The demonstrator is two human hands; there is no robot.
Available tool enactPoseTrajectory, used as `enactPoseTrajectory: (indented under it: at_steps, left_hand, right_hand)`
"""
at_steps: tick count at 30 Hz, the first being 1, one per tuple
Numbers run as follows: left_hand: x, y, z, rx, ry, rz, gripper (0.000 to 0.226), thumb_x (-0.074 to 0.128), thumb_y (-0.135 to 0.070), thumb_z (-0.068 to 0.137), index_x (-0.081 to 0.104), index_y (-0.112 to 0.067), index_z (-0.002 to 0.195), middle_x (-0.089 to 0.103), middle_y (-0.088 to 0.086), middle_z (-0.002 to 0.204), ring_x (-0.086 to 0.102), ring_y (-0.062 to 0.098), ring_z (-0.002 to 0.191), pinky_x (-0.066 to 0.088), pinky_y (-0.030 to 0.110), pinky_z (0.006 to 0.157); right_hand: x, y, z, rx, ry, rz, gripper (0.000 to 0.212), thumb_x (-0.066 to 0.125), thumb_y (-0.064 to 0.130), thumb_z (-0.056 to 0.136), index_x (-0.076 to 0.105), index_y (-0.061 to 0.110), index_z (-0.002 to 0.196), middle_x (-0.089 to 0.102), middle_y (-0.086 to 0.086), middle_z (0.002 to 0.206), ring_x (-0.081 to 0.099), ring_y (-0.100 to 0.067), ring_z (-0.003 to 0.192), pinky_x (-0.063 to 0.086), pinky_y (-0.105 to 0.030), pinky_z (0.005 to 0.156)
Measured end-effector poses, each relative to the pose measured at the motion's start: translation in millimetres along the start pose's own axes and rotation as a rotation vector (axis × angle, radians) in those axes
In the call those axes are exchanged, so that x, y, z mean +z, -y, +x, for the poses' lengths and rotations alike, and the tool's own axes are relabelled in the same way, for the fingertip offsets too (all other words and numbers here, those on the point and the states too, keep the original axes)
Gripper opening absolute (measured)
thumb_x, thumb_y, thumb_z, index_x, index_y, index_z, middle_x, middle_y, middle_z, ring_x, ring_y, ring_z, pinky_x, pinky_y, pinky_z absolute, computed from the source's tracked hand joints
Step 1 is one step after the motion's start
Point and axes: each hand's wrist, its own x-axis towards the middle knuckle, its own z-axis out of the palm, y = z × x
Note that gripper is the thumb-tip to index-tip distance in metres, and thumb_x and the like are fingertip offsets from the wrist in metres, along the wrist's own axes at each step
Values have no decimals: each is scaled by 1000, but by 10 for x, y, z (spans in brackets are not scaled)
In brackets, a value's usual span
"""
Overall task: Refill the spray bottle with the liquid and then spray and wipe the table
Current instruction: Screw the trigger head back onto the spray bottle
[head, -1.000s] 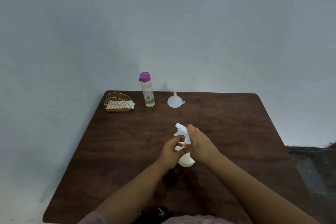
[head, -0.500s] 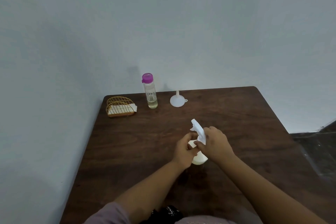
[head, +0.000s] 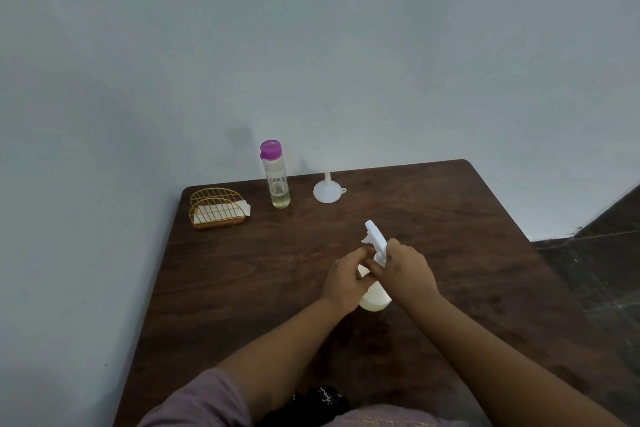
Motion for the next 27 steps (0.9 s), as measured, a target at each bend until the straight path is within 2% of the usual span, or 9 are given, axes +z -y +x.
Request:
enactPoseTrajectory:
  at_steps: [3, 4, 6, 8, 12, 15, 19, 24, 27]
  left_hand:
    - [25, -12, 3, -14, 6, -25, 24, 59, -35, 82, 63, -22, 102, 62, -17, 74, 57, 2, 59, 52, 31, 63]
    - [24, -10, 10, -30, 16, -35, 28, 60, -40, 82, 64, -22, 102, 63, -16, 74, 56, 3, 59, 53, 33, 64]
    - [14, 12, 23, -55, 40, -25, 31, 64, -45, 85, 63, -27, 110, 69, -15, 89, 58, 3, 64, 53, 30, 67]
    - [15, 57, 32, -46, 40, 23, 36, 64, -44, 89, 61, -26, 120, 70, -11, 105, 61, 6, 69, 50, 23, 69]
    - [41, 90, 30, -53, -3, 52, 40, 61, -49, 90, 63, -23, 121, 70, -9, 107, 60, 8, 70, 48, 19, 68]
    - [43, 89, 25, -49, -13, 43, 33, 63, -43, 91, 65, -23, 118, 70, -11, 100, 60, 3, 69, 46, 14, 69]
    - [91, 135, 11, -74, -10, 11, 39, 63, -40, 92, 61, -22, 126, 67, -8, 113, 61, 11, 80, 53, 27, 76]
    - [65, 94, -5, -44, -10, 5, 39, 62, -38, 88, 64, -22, 123, 66, -8, 113, 62, 9, 81, 53, 25, 71]
    - [76, 88, -37, -44, -22, -4, 33, 63, -20, 86, 66, -24, 119, 66, -12, 108, 62, 5, 79, 49, 21, 68]
  right_hand:
    - [6, -92, 45, -25, 85, 26, 45, 67, 51, 78, 35, 21, 68, 50, 3, 71, 51, -14, 61, 33, -23, 49]
    - [-10, -151, 67, -41, 163, 63, 44, 69, 54, 74, 44, 19, 76, 53, 2, 81, 54, -15, 71, 40, -24, 55]
    - [-84, -240, 82, -123, 319, 173, 57, 71, 53, 72, 51, 20, 113, 47, 2, 115, 50, -13, 103, 46, -27, 80]
    - [-156, -294, 72, -256, 272, 289, 55, 72, 36, 80, 48, 27, 128, 47, 9, 127, 47, -6, 112, 44, -25, 88]
    - [-133, -335, 24, -319, 44, 393, 9, 68, 18, 88, 68, 19, 97, 69, 10, 88, 63, -4, 79, 47, -17, 67]
    - [-28, -356, -29, -301, -44, 395, 11, 69, 13, 86, 69, 14, 98, 64, 10, 85, 61, -3, 77, 44, -7, 68]
    - [157, -371, -88, -263, -102, 386, 19, 68, 1, 83, 68, 9, 100, 59, 1, 92, 58, -8, 82, 42, -7, 71]
    - [175, -335, -126, -137, -144, 474, 16, 75, 13, 80, 65, 14, 92, 57, 5, 87, 57, -6, 77, 41, -9, 65]
    - [208, -288, -155, -39, -194, 578, 25, 80, 15, 72, 57, 16, 81, 59, 5, 77, 57, -7, 70, 43, -10, 60]
